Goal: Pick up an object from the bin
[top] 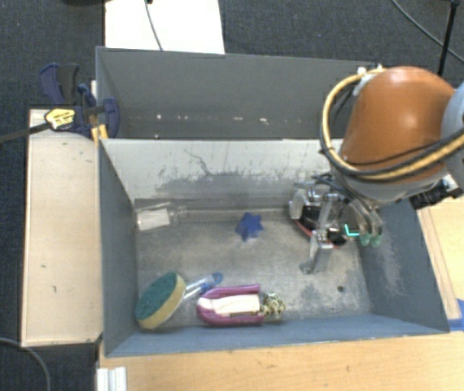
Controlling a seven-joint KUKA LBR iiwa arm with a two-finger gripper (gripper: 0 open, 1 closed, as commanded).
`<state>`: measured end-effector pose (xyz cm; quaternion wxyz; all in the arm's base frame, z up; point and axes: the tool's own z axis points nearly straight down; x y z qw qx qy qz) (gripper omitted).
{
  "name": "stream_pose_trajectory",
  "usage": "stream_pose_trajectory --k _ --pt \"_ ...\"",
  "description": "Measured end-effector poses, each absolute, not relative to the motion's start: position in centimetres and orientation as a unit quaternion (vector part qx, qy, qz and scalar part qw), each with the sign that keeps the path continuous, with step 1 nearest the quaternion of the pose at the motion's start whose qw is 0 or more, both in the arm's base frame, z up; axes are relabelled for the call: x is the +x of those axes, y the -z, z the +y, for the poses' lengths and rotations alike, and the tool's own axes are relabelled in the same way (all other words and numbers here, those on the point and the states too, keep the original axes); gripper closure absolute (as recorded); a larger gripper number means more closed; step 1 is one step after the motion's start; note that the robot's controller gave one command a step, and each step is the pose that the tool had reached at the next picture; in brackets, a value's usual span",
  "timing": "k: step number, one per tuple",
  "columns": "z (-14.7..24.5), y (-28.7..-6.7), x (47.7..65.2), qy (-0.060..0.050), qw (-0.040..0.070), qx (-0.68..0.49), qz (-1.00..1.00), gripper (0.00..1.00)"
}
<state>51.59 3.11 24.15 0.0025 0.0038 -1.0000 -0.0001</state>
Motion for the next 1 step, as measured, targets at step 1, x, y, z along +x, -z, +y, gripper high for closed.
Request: stream_pose_trajectory --k 1 --pt "-12.19 -15.80 55.13 -0.002 0.000 -0.026 -1.000 0.00"
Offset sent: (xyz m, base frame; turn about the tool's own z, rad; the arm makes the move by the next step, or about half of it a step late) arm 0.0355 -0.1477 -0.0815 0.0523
